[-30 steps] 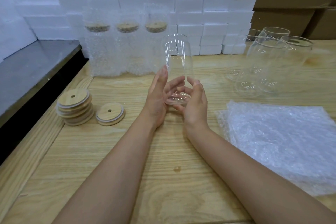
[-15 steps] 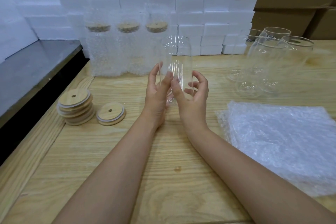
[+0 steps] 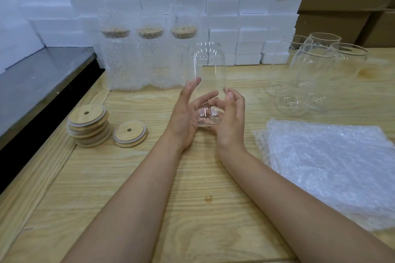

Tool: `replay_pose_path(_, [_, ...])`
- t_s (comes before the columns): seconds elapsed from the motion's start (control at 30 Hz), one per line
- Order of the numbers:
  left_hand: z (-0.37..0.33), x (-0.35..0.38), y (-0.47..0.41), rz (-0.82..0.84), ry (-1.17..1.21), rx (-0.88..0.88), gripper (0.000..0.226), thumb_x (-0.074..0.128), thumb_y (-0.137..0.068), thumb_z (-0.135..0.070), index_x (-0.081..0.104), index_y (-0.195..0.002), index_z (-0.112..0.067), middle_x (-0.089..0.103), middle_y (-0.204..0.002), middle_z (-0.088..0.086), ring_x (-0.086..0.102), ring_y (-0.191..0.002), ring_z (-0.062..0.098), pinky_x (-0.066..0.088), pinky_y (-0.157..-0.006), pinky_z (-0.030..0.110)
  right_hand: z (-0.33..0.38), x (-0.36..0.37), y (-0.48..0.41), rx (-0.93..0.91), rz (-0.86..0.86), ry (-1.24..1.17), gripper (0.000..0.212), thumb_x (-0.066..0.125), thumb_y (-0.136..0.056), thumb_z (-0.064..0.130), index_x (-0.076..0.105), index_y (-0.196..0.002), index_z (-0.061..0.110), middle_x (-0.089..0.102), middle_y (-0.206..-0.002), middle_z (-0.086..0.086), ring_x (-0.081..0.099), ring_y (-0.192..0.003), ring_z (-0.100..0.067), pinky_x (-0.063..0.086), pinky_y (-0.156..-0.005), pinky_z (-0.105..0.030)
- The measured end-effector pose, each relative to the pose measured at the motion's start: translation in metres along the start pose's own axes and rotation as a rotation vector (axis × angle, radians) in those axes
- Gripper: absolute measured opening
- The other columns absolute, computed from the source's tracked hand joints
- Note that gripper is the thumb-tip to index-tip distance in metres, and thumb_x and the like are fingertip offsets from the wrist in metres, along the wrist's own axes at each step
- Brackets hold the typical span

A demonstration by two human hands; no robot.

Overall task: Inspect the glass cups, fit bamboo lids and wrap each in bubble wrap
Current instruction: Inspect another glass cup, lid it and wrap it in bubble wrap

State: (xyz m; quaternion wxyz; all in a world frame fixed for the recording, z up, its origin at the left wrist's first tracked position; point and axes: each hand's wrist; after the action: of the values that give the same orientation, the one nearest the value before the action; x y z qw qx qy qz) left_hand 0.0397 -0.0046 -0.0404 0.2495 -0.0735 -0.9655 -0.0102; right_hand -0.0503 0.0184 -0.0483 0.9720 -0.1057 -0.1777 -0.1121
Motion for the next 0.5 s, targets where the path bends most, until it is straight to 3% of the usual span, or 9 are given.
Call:
replay_pose_path(0.1, [0.0008, 0.0003, 0.0, -0.028, -0.019, 0.036, 0.059, 0.057, -0.079, -0.055, 0.049, -0.132, -0.031, 0.071, -0.109, 0.006, 0.064, -0.094, 0.028, 0.052, -0.074, 0.039, 0.0002, 0.0009, 0.0002, 0.002, -0.015, 0.028, 0.012, 0.037, -0.103, 0.034, 0.048, -0.099, 0.036, 0.064, -0.086, 0.009, 0.064, -0.079, -0.01, 0.055, -0.065, -0.033])
replay_pose_path(0.23, [0.004, -0.0019, -0.0008, -0.084, -0.018, 0.132, 0.055, 0.063, -0.075, -0.048, 0.054, -0.126, -0.031, 0.068, -0.111, 0.009, 0.066, -0.103, 0.025, 0.051, -0.09, 0.045, -0.0002, 0.0013, 0.0003, -0.023, -0.042, 0.158, 0.014, 0.041, -0.101, 0.035, 0.053, -0.104, 0.03, 0.058, -0.112, -0.002, 0.06, -0.093, -0.009, 0.05, -0.093, -0.043])
replay_pose_path(0.3, [0.0056, -0.0019, -0.0003, -0.1, -0.062, 0.177, 0.054, 0.071, -0.071, -0.048, 0.057, -0.122, -0.034, 0.07, -0.105, 0.006, 0.068, -0.103, 0.021, 0.054, -0.083, 0.036, 0.0004, 0.0003, 0.0005, -0.043, -0.031, 0.187, 0.019, 0.047, -0.098, 0.037, 0.053, -0.112, 0.026, 0.049, -0.12, 0.001, 0.054, -0.1, 0.002, 0.048, -0.094, -0.028])
replay_pose_path(0.37, [0.0058, -0.0011, 0.0004, -0.097, -0.072, 0.203, 0.06, 0.071, -0.066, -0.05, 0.057, -0.122, -0.034, 0.069, -0.104, 0.006, 0.068, -0.098, 0.019, 0.052, -0.07, 0.025, 0.0009, 0.0001, 0.0012, -0.054, 0.015, 0.214, 0.035, 0.052, -0.094, 0.04, 0.051, -0.124, 0.023, 0.04, -0.116, 0.012, 0.046, -0.096, 0.016, 0.04, -0.079, -0.002])
replay_pose_path(0.4, [0.0059, -0.001, 0.0004, -0.1, -0.076, 0.223, 0.062, 0.071, -0.065, -0.049, 0.056, -0.123, -0.033, 0.068, -0.105, 0.007, 0.068, -0.095, 0.017, 0.051, -0.066, 0.022, 0.0006, 0.0002, 0.0014, -0.049, 0.04, 0.227, 0.042, 0.053, -0.092, 0.042, 0.048, -0.129, 0.023, 0.037, -0.113, 0.016, 0.044, -0.097, 0.015, 0.035, -0.074, 0.004])
replay_pose_path(0.5, [0.0073, -0.0009, 0.0003, -0.12, -0.167, 0.308, 0.064, 0.073, -0.068, -0.039, 0.051, -0.128, -0.033, 0.066, -0.107, 0.003, 0.066, -0.101, 0.015, 0.054, -0.082, 0.027, 0.0012, 0.0001, 0.0019, -0.06, 0.084, 0.268, 0.063, 0.053, -0.087, 0.052, 0.038, -0.142, 0.024, 0.034, -0.111, 0.02, 0.041, -0.104, 0.01, 0.031, -0.075, 0.006])
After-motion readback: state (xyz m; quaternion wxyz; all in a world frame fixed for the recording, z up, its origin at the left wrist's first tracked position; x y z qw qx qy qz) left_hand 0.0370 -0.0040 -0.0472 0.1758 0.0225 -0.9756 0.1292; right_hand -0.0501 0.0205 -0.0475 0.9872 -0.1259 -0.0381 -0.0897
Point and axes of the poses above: each hand's wrist, its own y-axis away from the middle knuckle, its own x-axis out of the palm, z = x × y
